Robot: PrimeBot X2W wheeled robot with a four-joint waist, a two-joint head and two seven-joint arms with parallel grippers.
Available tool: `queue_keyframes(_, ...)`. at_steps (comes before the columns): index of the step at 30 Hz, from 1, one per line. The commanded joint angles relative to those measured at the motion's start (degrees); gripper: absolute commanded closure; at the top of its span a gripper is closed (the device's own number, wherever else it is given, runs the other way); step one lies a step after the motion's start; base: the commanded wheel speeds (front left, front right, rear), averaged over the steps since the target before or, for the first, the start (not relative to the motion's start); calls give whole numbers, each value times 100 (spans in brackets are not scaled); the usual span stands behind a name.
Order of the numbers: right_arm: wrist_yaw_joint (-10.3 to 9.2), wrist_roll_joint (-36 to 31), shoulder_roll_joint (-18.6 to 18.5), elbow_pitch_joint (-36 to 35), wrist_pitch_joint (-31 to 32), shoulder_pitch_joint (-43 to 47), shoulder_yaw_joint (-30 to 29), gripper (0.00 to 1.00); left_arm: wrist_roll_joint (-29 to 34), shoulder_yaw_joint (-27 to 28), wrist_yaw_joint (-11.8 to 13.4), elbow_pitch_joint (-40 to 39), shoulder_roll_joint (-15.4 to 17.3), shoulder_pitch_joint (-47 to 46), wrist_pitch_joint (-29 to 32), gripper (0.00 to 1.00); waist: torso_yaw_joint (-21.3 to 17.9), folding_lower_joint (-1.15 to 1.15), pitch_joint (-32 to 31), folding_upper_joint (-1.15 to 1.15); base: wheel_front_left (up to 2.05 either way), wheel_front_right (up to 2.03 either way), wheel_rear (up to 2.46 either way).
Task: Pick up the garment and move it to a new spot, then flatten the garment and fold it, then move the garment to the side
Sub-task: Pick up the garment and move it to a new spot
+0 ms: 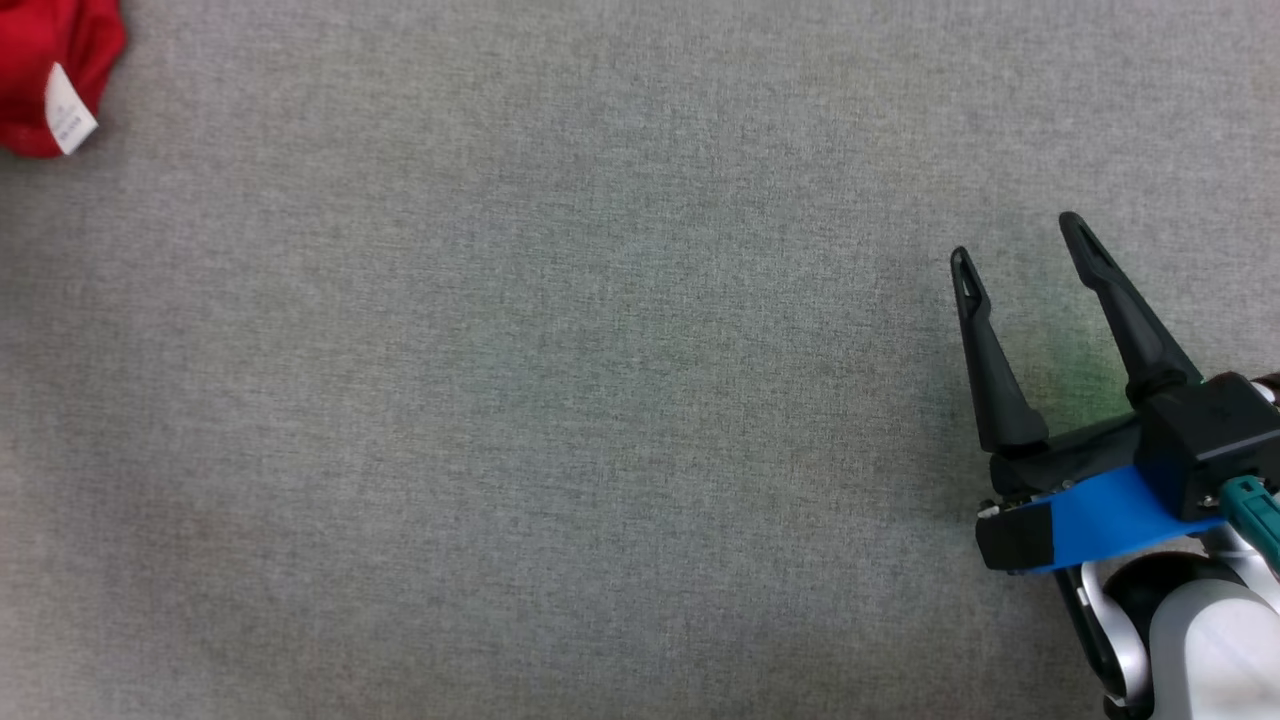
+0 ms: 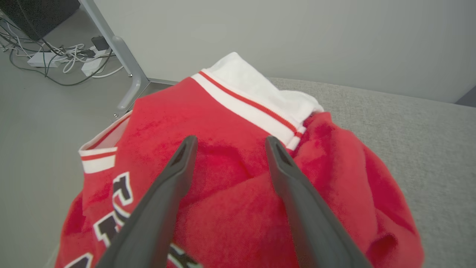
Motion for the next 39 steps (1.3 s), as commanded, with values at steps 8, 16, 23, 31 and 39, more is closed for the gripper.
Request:
queue_keyframes(8, 0, 14, -18, -123, -57, 69, -61, 0, -123, -556, -130, 435, -150, -537, 287, 0, -99, -1, 201, 0, 0, 0, 0)
queue_keyframes(16, 0, 112, -17, -52, -161, -38, -87, 0, -399, -1000, -120, 686, -37, -513, 476, 100, -191, -1, 245, 0, 0, 0, 0)
queue_keyframes(23, 0, 185, -17, 111, -302, -140, -116, 0, -410, -1023, -118, 909, 201, -685, -84, 100, -223, -1, 58, 0, 0, 0, 0)
queue_keyframes(31, 0, 436, -16, 655, -544, -228, -21, 0, -422, -1174, -118, 881, 408, -777, -516, 100, -344, -1, -720, 0, 0, 0, 0)
queue_keyframes(39, 0, 748, -16, 1418, -835, -73, -76, 0, -826, -1856, -119, -320, 609, -555, -351, 100, -613, -1, -1765, 0, 0, 0, 0)
